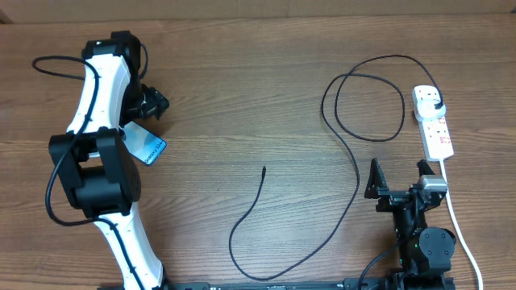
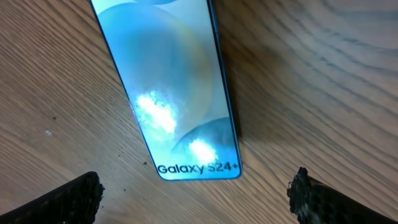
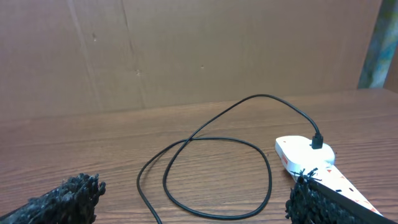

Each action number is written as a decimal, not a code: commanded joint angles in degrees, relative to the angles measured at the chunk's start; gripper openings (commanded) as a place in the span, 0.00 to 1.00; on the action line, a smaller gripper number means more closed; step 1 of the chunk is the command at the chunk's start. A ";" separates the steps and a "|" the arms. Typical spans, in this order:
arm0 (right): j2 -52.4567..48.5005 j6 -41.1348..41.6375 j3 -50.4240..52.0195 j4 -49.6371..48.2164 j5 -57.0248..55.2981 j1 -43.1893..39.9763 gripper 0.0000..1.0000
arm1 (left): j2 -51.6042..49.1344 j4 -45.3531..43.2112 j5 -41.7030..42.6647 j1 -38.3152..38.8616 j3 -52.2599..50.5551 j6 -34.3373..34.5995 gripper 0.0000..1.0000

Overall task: Plug charger to phone and switch on socket
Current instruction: 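Lower the left gripper toward the phone's bottom edge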

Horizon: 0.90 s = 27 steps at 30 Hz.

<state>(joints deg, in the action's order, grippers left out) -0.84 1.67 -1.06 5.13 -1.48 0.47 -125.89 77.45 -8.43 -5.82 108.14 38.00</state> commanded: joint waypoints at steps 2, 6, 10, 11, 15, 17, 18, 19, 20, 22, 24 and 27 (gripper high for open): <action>0.68 -0.22 0.61 -0.35 0.24 0.33 1.00 | -1.55 -0.48 -0.33 -1.66 -0.44 -0.04 1.00; 0.68 -0.22 0.61 -0.35 0.24 0.33 1.00 | -1.55 -1.49 2.34 -2.80 -0.44 -2.01 1.00; 0.68 -0.24 0.61 -0.35 0.24 0.33 1.00 | -1.55 -1.38 2.91 -3.93 -0.44 -2.25 1.00; 0.68 -0.22 0.61 -0.35 0.24 0.33 1.00 | -1.55 -1.36 3.15 -4.13 -0.44 -2.60 1.00; 0.68 -0.22 0.61 -0.35 0.24 0.33 1.00 | -1.53 -0.85 3.65 -4.33 -0.44 -3.80 1.00; 0.68 -0.22 0.61 -0.35 0.24 0.33 1.00 | -1.53 -0.66 3.87 -4.28 -0.44 -4.59 1.00; 0.68 -0.22 0.61 -0.35 0.24 0.33 1.00 | -1.51 -0.57 4.04 -4.28 -0.44 -4.61 1.00; 0.68 -0.22 0.61 -0.35 0.24 0.33 1.00 | -1.53 -0.44 4.13 -4.28 -0.44 -4.61 1.00; 0.68 -0.22 0.61 -0.35 0.24 0.33 1.00 | -1.51 -0.39 4.24 -4.33 -0.44 -4.61 1.00; 0.68 -0.22 0.61 -0.35 0.24 0.33 1.00 | -1.53 -0.44 5.53 -4.57 -0.44 -5.62 1.00; 0.68 -0.22 0.61 -0.35 0.24 0.33 1.00 | -1.51 -0.55 6.58 -4.79 -0.44 -6.60 1.00; 0.68 -0.22 0.61 -0.35 0.24 0.33 1.00 | -1.51 -0.55 6.54 -4.81 -0.44 -6.75 0.99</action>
<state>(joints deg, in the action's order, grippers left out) -0.84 1.65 -1.06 5.13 -1.45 0.47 -126.93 76.86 -3.38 -10.17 107.94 33.08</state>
